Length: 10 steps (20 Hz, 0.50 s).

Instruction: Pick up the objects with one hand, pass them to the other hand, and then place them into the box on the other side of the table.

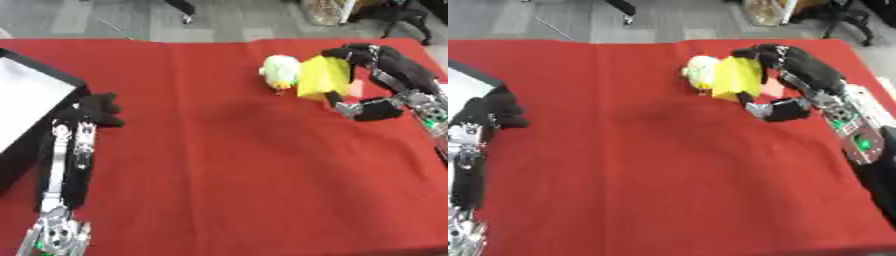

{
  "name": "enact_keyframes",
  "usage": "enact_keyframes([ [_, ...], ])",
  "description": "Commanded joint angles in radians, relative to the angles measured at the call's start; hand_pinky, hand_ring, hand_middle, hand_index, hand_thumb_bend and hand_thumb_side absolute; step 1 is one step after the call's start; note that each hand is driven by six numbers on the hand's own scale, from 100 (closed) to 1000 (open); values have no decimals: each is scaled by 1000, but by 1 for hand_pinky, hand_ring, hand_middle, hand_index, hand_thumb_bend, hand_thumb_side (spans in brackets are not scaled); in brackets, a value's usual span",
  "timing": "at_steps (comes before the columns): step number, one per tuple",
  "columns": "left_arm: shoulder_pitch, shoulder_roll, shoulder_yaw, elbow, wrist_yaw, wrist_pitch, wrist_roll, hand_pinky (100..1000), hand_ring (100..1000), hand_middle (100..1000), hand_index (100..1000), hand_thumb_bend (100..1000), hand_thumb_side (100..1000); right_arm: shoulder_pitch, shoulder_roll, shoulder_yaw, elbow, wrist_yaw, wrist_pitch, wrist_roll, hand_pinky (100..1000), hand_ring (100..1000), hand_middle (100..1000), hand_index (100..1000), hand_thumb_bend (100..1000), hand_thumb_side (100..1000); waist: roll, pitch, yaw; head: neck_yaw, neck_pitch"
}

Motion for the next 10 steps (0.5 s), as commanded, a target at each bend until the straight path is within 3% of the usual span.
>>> enact_keyframes([
  [1,-28,9,-2,6,-18,-2,4,663,539,574,747,235,1000,-34,16,-9,-60,-83,28,42,668,370,137,877,100,346,3,-20,-4,0,-1],
  [6,-105,33,-34,36,-120,-28,-21,675,571,606,773,280,898,-78,106,17,-120,-211,83,117,662,364,133,867,100,449,2,-30,-12,-3,4],
  [8,-145,40,-55,38,-181,-52,-45,691,606,642,797,359,804,-92,142,26,-136,-258,108,146,659,361,130,861,100,485,1,-34,-16,-3,7],
  [10,-190,44,-74,34,-262,-82,-70,718,657,699,828,501,674,-104,178,33,-148,-302,137,172,656,358,128,856,100,495,-2,-37,-20,-3,10],
])
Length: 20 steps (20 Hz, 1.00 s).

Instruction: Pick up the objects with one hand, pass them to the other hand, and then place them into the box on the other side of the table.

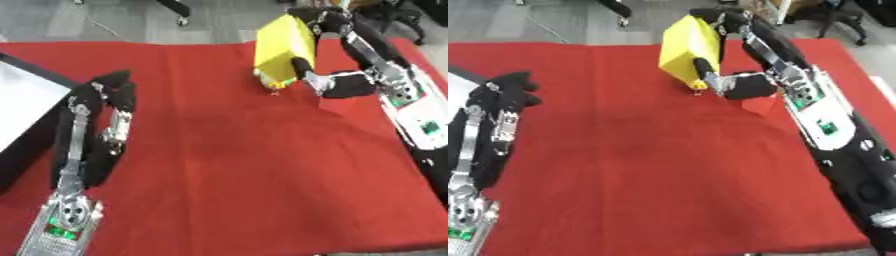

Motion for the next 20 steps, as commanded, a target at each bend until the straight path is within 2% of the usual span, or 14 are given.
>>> enact_keyframes([
  [1,-65,17,-32,-17,-127,-49,-34,735,689,731,852,597,609,-32,41,5,-38,-72,41,42,655,358,128,853,100,500,-2,-22,-5,-2,7],
  [2,-87,17,-43,-19,-173,-66,-40,745,702,743,862,643,579,-37,58,8,-43,-89,54,53,655,357,128,852,100,503,-3,-22,-6,-3,8],
  [5,-147,10,-71,-25,-292,-112,-34,777,745,783,898,886,462,-49,100,16,-55,-127,82,85,652,355,128,849,100,511,-6,-24,-10,-5,10],
  [7,-183,0,-86,-22,-356,-135,-9,787,758,796,910,995,411,-52,123,21,-59,-147,96,101,650,354,126,846,100,515,-8,-24,-12,-4,10],
  [14,-250,-49,-112,29,-548,-180,86,801,777,812,933,1000,342,-60,170,32,-65,-205,144,136,643,349,122,838,100,524,-14,-22,-20,0,12],
  [20,-272,-80,-111,71,-661,-148,150,801,777,810,933,1000,264,-58,187,39,-71,-238,174,155,640,345,120,835,100,528,-18,-21,-23,1,11],
])
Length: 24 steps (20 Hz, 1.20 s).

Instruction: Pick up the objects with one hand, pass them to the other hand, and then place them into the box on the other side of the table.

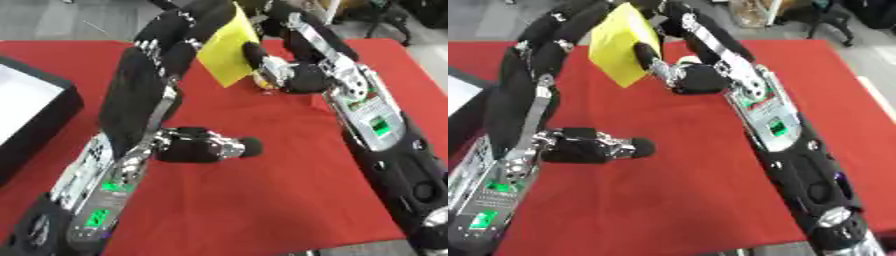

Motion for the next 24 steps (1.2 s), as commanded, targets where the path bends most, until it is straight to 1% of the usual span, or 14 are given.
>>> enact_keyframes([
  [1,-23,-15,2,8,-56,20,34,801,776,809,932,1000,256,-15,-3,0,-25,-20,16,8,640,345,120,835,100,529,0,-16,-2,2,2],
  [8,-20,-17,6,39,-123,59,56,799,773,804,931,1000,205,-15,-3,0,-30,-38,33,14,638,344,120,833,100,529,-3,-16,-2,2,3],
  [15,-13,-16,21,69,-166,103,77,788,762,794,924,999,191,-13,-4,2,-33,-52,42,19,638,343,119,833,100,529,-5,-18,-1,1,4],
  [21,-10,-22,32,95,-162,119,96,761,734,767,903,887,207,-13,-5,3,-33,-55,44,22,638,343,119,832,100,527,-7,-18,0,0,4],
  [22,-12,-24,34,98,-159,120,101,750,723,755,894,854,207,-13,-4,3,-34,-56,44,22,638,343,119,832,100,527,-8,-18,0,0,4],
  [24,-16,-28,38,103,-153,121,114,739,711,744,882,835,200,-13,-3,3,-34,-57,44,22,637,343,119,832,100,527,-9,-17,0,1,5],
])
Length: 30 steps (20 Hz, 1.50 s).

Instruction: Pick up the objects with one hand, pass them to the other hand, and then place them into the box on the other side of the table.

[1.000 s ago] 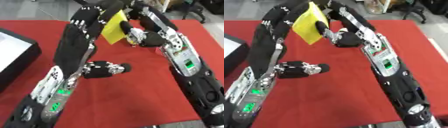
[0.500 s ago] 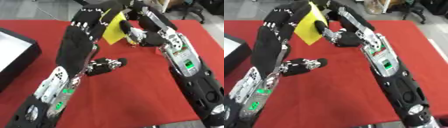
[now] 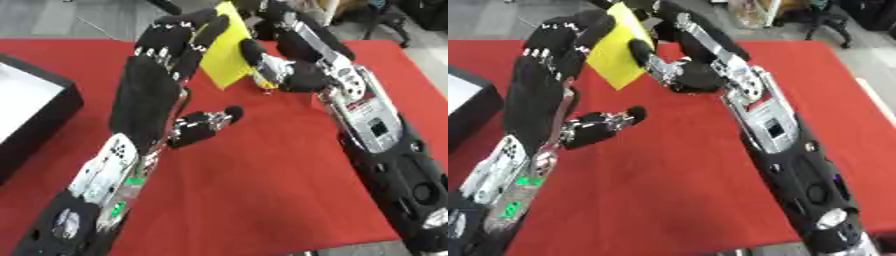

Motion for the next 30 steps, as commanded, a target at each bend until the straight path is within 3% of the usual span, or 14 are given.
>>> enact_keyframes([
  [1,-21,-15,13,-3,10,3,24,736,708,740,879,831,196,-13,-10,-5,-20,-8,2,1,637,343,118,831,100,528,0,-17,0,0,1],
  [11,-54,-34,15,22,27,-12,136,689,659,686,823,796,151,-15,-4,11,-20,-32,12,27,636,340,117,830,100,527,-4,-14,-6,-4,-1],
  [17,-68,-39,15,26,32,-28,230,628,580,593,727,715,147,-15,-2,15,-17,-43,17,39,635,340,117,829,100,529,-4,-11,-9,-7,-4],
  [23,-75,-39,13,43,29,-42,270,548,503,524,653,495,113,-14,-1,15,-18,-54,23,48,635,340,117,828,100,529,-4,-9,-11,-7,-4],
  [26,-74,-38,13,48,30,-50,279,512,470,488,603,357,134,-14,-1,14,-19,-57,25,51,635,342,118,828,100,527,-4,-9,-11,-7,-3],
  [30,-71,-37,16,49,42,-61,299,502,450,465,567,255,160,-13,0,12,-19,-63,27,59,643,354,143,836,100,554,-5,-9,-11,-8,-2],
])
